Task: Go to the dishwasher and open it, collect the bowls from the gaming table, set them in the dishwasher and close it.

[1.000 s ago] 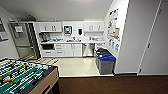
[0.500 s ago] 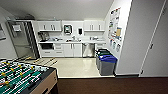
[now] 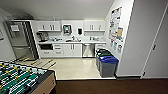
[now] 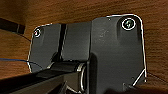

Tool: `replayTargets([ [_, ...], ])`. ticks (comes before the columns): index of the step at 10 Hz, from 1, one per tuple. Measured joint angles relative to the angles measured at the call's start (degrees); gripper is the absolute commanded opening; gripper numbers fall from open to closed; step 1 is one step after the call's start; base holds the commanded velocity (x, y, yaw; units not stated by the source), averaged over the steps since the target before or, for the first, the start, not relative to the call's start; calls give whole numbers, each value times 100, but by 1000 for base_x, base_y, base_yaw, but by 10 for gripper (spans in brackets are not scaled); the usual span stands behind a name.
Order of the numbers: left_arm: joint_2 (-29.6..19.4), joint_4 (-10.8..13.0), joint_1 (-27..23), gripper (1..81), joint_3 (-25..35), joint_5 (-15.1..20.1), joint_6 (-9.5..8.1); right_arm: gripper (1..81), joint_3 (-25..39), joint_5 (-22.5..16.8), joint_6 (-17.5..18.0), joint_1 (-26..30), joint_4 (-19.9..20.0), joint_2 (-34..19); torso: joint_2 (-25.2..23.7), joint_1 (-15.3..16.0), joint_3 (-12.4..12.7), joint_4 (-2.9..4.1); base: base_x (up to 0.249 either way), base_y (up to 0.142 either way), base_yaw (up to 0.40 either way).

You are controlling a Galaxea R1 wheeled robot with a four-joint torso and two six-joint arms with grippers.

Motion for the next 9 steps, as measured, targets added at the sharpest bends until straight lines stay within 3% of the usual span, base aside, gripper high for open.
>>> replayTargets([
  [9, -4, 2, 2, 811, 0, 0, 0, 811, -16, -2, 2, -2, 0, -13, 0, 2, 0, 0, 149, 0, 0],
])
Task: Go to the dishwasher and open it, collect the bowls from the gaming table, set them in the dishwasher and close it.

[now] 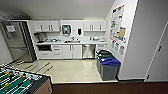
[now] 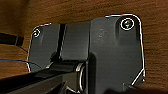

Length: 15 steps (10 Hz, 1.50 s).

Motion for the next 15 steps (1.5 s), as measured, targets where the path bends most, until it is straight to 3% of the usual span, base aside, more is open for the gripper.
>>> replayTargets([
  [15, -2, 0, 44, 811, 0, -23, 0, 811, -11, -20, 13, -57, 1, 4, -1, -7, 0, 0, 149, 0, 0],
])
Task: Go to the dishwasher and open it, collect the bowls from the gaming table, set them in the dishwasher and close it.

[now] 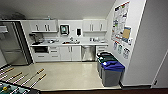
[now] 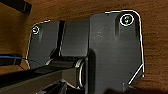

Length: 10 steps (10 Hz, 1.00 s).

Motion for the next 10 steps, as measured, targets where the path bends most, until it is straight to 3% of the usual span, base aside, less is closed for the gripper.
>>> replayTargets([
  [10, 9, 0, -46, 811, 0, -43, 0, 811, -1, 20, 0, 74, 0, -9, 0, 0, 0, 0, 149, 0, 0],
])
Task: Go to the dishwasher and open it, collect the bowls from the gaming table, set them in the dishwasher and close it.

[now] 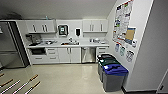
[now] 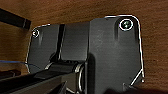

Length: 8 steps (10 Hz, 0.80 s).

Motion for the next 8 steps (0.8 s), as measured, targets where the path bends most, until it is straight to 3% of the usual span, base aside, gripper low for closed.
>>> replayTargets([
  [8, 7, 0, 2, 811, 0, 0, 0, 811, 0, 0, 0, -5, 0, 7, 0, 0, 0, 0, 149, 0, 0],
])
